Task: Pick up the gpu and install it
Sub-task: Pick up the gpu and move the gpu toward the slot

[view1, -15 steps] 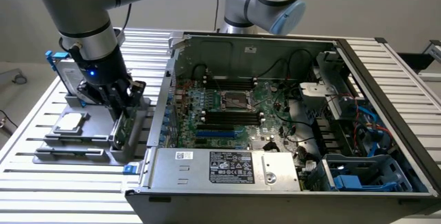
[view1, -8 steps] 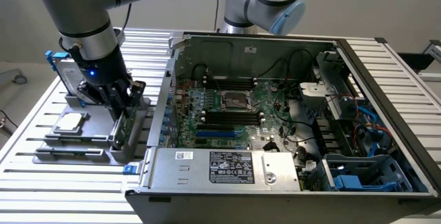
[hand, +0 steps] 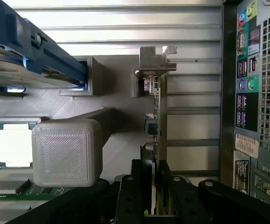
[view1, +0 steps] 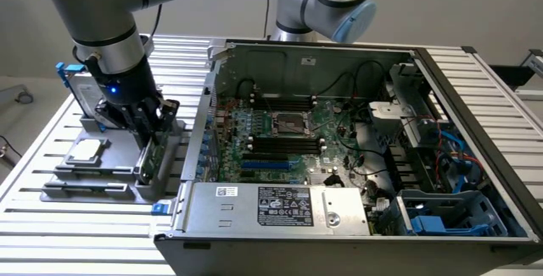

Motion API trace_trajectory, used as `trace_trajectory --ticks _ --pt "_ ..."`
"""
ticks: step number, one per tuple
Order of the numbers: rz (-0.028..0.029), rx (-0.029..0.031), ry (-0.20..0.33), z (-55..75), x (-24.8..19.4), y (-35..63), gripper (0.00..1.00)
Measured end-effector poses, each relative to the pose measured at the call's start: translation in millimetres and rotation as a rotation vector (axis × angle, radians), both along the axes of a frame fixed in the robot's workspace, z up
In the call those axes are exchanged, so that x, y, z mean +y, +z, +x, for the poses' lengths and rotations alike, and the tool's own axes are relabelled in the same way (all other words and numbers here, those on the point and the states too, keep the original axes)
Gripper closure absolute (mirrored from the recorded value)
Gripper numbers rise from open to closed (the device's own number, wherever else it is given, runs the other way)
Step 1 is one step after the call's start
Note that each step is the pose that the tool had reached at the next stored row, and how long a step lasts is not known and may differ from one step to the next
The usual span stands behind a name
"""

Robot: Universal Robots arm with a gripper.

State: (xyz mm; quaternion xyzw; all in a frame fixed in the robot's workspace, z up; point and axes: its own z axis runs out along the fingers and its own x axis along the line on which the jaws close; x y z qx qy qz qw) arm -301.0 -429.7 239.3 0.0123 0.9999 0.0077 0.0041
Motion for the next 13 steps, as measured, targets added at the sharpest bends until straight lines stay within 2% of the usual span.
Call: trace_trajectory --ticks 2,13 --pt "-0.0003 0.0004 0.000 -0.1 0.0 5.1 0.74" --pt "-0.0001 0.0004 0.000 0.0 0.0 54.5 0.74"
